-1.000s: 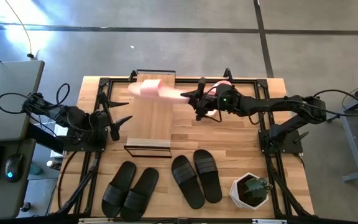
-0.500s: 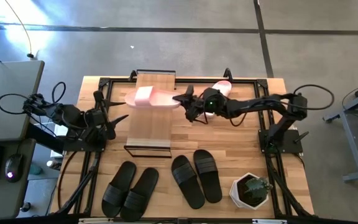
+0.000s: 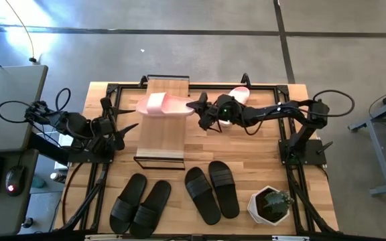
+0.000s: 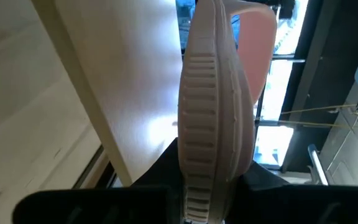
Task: Pick and place slides into the shelf
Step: Put the pink slide on the shelf
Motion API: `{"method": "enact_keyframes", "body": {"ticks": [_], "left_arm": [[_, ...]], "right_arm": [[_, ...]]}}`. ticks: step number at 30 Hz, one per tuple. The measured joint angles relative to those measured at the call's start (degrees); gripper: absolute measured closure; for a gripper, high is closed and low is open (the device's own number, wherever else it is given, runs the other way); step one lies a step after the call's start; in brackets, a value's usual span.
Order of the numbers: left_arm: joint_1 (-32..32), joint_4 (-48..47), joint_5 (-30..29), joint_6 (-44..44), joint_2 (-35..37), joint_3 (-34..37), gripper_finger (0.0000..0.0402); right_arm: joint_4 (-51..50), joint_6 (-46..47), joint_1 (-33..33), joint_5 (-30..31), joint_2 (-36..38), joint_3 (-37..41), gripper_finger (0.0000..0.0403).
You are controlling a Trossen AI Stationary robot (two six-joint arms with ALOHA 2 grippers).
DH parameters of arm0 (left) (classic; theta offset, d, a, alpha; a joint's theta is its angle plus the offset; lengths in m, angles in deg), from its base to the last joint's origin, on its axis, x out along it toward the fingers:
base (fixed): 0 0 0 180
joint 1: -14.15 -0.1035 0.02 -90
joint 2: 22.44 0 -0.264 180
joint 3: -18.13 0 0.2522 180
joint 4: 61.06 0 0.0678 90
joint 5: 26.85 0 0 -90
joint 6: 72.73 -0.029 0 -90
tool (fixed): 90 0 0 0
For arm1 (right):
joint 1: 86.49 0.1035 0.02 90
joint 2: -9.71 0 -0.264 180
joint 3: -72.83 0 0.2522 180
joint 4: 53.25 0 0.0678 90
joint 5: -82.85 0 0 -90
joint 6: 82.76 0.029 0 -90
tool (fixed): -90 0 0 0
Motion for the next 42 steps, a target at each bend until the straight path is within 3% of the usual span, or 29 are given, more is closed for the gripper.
{"method": "enact_keyframes", "body": {"ticks": [22, 32, 42], "left_arm": [[0.00, 0.09, -0.02, 0.00, -0.02, 0.00, 0.0193], [0.00, 0.07, -0.02, 0.00, -0.02, 0.00, 0.0192], [0.00, 0.07, -0.02, -0.04, -0.02, 0.00, 0.0192]], "right_arm": [[0.98, -0.72, -1.93, -3.52, -2.96, -0.11, 0.0364], [5.29, -2.79, -1.97, -1.61, -4.98, -0.09, 0.0356], [0.60, -2.07, -2.40, -4.35, -4.98, -0.11, 0.0345]]}}
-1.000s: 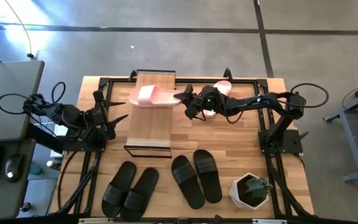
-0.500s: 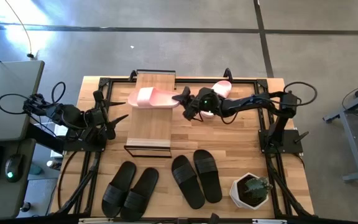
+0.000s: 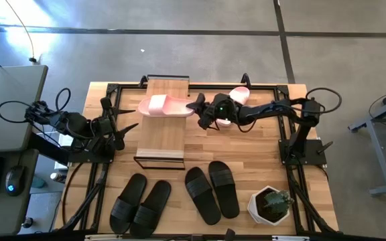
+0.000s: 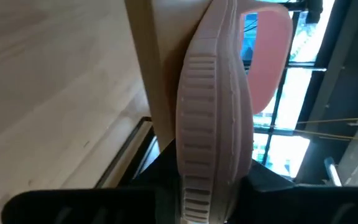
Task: Pick and place slides into the shelf
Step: Put the pink slide on the shelf
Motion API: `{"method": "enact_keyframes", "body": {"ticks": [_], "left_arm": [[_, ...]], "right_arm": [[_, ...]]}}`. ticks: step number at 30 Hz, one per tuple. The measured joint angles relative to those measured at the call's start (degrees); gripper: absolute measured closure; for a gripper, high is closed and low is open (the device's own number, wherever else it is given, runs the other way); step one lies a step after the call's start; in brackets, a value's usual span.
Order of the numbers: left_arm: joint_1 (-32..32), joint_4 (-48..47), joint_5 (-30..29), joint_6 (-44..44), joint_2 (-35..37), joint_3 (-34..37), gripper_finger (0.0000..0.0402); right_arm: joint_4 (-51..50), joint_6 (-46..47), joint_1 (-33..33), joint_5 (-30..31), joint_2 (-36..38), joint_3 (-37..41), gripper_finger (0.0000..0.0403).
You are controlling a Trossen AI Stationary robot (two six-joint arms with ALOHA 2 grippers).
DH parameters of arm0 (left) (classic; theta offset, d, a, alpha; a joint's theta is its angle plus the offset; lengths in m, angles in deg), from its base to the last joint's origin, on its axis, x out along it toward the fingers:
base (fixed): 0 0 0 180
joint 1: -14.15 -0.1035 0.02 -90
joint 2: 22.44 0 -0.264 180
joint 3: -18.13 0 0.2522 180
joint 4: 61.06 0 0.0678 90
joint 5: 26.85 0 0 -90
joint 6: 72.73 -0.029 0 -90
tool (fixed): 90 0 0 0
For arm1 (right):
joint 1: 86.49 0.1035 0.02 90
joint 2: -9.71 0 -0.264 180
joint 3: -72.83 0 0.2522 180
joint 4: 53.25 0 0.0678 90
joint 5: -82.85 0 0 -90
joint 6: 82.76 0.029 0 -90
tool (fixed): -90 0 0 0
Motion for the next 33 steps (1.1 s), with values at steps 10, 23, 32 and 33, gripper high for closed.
{"method": "enact_keyframes", "body": {"ticks": [10, 23, 32, 33], "left_arm": [[0.00, 0.00, 0.00, 0.01, 0.00, 0.00, 0.0193], [0.00, -0.02, 0.00, 0.00, 0.00, 0.00, 0.0192], [0.00, -0.03, 0.00, -0.11, 0.00, 0.00, 0.0193], [-0.01, -0.03, 0.00, -0.11, 0.00, 0.00, 0.0193]], "right_arm": [[-0.03, 7.03, -1.63, -4.58, 0.00, 0.00, 0.0290], [-0.62, 9.90, -1.80, -6.73, 0.00, 0.00, 0.0232], [-2.25, 11.83, -2.15, -3.57, 0.00, 0.00, 0.0214], [-2.24, 11.97, -2.15, -3.54, 0.00, 0.00, 0.0214]]}}
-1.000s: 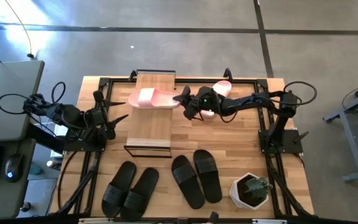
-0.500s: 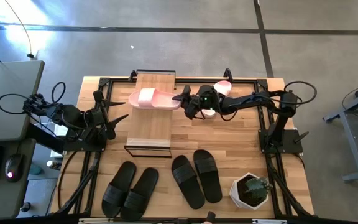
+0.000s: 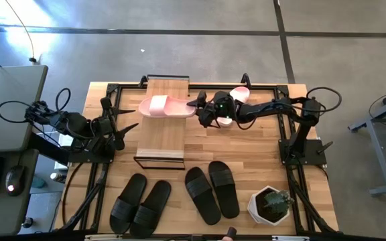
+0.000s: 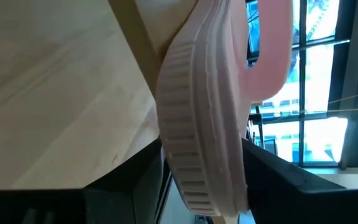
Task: Pick and place slides into the shelf
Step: Put the pink slide on the shelf
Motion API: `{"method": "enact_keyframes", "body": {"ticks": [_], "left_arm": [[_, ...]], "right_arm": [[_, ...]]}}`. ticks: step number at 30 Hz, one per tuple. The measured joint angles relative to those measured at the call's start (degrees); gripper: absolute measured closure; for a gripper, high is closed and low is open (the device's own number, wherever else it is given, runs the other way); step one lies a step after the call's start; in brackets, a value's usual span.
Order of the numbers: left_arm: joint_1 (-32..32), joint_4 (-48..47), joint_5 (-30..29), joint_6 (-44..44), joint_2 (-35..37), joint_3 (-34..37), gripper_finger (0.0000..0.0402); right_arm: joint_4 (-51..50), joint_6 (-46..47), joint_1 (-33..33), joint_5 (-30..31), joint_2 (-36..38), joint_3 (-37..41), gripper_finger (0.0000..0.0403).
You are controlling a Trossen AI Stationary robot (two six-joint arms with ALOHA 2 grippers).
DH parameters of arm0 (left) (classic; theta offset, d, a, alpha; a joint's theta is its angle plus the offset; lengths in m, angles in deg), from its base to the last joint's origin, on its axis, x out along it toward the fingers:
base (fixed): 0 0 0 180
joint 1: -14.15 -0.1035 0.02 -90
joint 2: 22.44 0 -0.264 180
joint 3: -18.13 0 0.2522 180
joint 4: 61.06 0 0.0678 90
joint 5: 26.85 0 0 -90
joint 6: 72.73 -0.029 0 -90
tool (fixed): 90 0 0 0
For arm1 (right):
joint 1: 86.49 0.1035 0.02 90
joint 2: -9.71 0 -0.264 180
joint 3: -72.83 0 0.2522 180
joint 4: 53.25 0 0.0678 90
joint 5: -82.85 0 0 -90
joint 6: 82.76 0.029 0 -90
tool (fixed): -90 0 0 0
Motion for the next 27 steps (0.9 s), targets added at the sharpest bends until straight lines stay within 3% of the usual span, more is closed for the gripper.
{"method": "enact_keyframes", "body": {"ticks": [19, 27], "left_arm": [[0.01, -0.05, 0.00, -0.02, 0.00, 0.00, 0.0192], [0.01, -0.07, 0.00, -0.03, 0.02, 0.00, 0.0192]], "right_arm": [[1.08, 0.67, 0.04, 0.10, 0.00, 0.02, 0.0214], [-2.63, 1.95, 1.51, 4.27, 2.14, 0.09, 0.0215]]}}
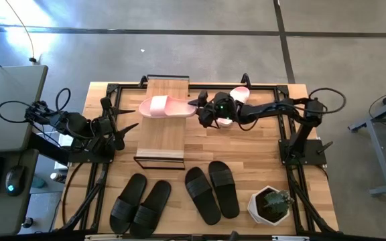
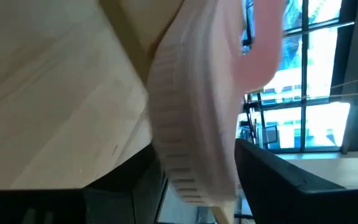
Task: Pick and place slides into the shelf
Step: Put the pink slide on the shelf
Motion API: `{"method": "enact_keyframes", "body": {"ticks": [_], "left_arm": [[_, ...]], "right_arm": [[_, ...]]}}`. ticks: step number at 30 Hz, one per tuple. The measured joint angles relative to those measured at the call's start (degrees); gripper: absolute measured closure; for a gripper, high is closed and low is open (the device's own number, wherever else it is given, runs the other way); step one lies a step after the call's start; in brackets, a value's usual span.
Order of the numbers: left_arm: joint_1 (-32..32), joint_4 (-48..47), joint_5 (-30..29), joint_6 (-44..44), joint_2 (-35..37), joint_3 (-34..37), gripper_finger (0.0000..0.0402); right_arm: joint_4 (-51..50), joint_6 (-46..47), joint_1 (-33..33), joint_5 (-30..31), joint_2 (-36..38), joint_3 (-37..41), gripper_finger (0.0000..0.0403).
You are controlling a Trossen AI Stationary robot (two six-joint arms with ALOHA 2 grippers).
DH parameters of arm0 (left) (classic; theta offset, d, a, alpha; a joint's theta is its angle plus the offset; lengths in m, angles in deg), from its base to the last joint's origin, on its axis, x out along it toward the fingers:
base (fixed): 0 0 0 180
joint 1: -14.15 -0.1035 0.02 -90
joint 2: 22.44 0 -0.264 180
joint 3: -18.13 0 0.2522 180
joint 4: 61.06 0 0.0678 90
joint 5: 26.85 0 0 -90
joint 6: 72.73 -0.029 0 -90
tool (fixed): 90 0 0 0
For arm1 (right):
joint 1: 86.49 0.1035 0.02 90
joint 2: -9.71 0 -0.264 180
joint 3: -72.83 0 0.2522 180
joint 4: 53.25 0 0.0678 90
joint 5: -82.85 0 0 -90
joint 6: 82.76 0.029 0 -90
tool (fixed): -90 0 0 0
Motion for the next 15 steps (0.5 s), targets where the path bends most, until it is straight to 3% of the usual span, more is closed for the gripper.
{"method": "enact_keyframes", "body": {"ticks": [15], "left_arm": [[-0.02, 0.02, -0.01, -0.01, 0.00, -0.02, 0.0192]], "right_arm": [[-13.39, 5.82, 0.58, 2.68, 5.77, 0.00, 0.0215]]}}
